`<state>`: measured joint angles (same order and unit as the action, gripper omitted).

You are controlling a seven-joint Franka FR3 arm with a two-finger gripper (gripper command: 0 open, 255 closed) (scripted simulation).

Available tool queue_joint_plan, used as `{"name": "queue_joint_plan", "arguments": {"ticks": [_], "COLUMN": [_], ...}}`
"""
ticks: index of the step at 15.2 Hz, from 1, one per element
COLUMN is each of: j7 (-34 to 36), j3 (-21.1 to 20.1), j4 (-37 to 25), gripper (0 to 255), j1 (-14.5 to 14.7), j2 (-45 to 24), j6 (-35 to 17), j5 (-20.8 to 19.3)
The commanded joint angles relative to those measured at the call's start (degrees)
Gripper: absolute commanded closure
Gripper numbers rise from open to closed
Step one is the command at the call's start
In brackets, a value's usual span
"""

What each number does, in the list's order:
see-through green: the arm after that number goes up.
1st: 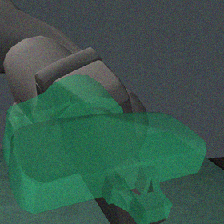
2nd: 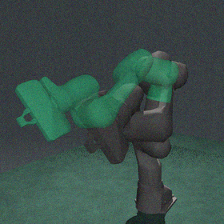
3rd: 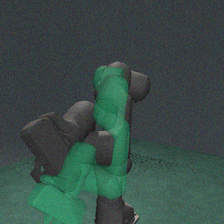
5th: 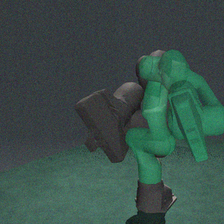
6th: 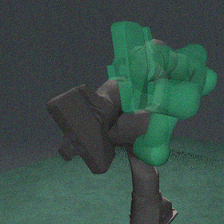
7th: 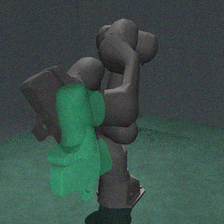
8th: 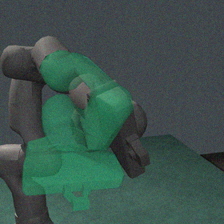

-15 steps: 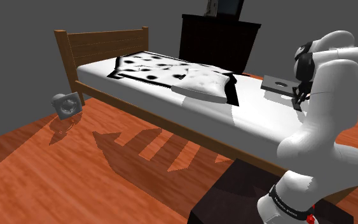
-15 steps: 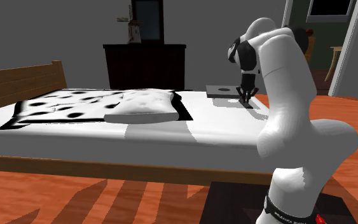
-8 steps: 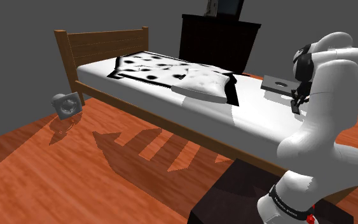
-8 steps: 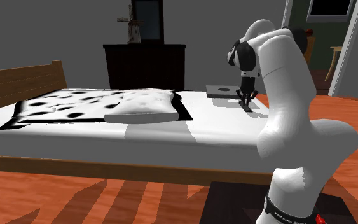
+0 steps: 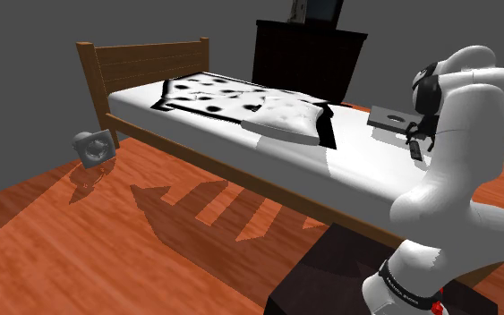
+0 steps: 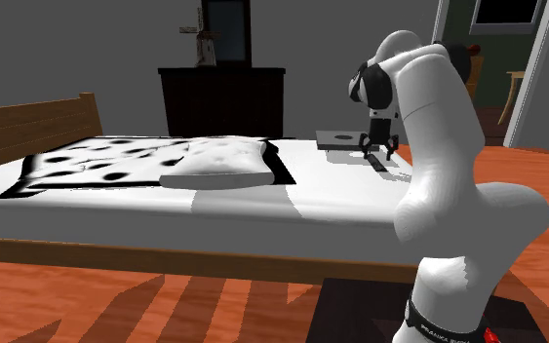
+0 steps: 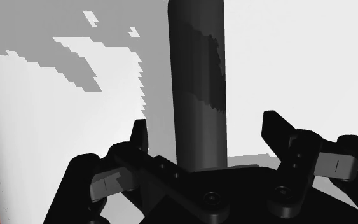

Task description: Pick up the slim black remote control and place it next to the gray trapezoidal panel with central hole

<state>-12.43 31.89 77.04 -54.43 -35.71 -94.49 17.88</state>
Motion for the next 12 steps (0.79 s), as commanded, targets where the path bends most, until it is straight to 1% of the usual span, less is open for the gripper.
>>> {"name": "queue_joint_plan", "arguments": {"ticks": [1, 5, 12], "j7": [0.01, 0.75, 0.75], "j3": [0.01, -0.16, -0.16], "j4": [0.04, -10.51, -10.51], "gripper": [0, 0, 0], "j1": [0.02, -2.52, -2.52], "j2": [0.04, -1.83, -1.83], "j6": [0.0, 8.34, 8.34], "j5": [-0.01, 0.28, 0.28]}}
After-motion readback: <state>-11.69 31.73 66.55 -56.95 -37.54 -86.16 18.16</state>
